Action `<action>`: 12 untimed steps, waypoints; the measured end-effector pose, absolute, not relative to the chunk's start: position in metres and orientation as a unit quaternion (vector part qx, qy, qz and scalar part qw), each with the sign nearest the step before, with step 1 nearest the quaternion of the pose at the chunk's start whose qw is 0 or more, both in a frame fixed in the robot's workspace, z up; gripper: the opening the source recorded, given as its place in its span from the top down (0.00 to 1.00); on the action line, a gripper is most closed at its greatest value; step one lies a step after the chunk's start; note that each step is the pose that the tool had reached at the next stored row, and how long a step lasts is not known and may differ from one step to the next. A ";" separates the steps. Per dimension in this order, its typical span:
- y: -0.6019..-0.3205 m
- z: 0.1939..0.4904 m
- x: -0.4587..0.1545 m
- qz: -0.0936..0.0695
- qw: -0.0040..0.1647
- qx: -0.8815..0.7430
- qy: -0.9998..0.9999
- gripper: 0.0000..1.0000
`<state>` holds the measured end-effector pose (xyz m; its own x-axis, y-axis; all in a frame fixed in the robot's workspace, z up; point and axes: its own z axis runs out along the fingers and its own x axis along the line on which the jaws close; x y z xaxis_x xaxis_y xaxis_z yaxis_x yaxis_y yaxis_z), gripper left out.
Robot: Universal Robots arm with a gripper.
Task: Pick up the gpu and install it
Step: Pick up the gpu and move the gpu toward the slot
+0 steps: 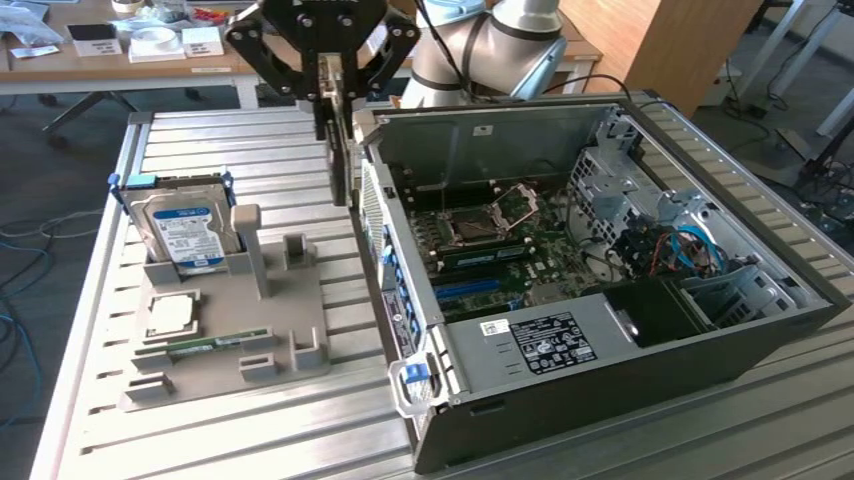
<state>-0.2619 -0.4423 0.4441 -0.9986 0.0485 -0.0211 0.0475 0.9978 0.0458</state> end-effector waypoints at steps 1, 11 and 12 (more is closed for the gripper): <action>-0.442 0.444 -0.259 0.023 0.011 0.024 0.999 0.73; -0.442 0.444 -0.226 0.023 0.011 0.024 0.999 0.73; -0.442 0.444 -0.223 0.023 0.011 0.024 0.999 0.73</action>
<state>-0.2226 -0.4423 0.4441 -0.9986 0.0484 -0.0211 0.0474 0.9978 0.0465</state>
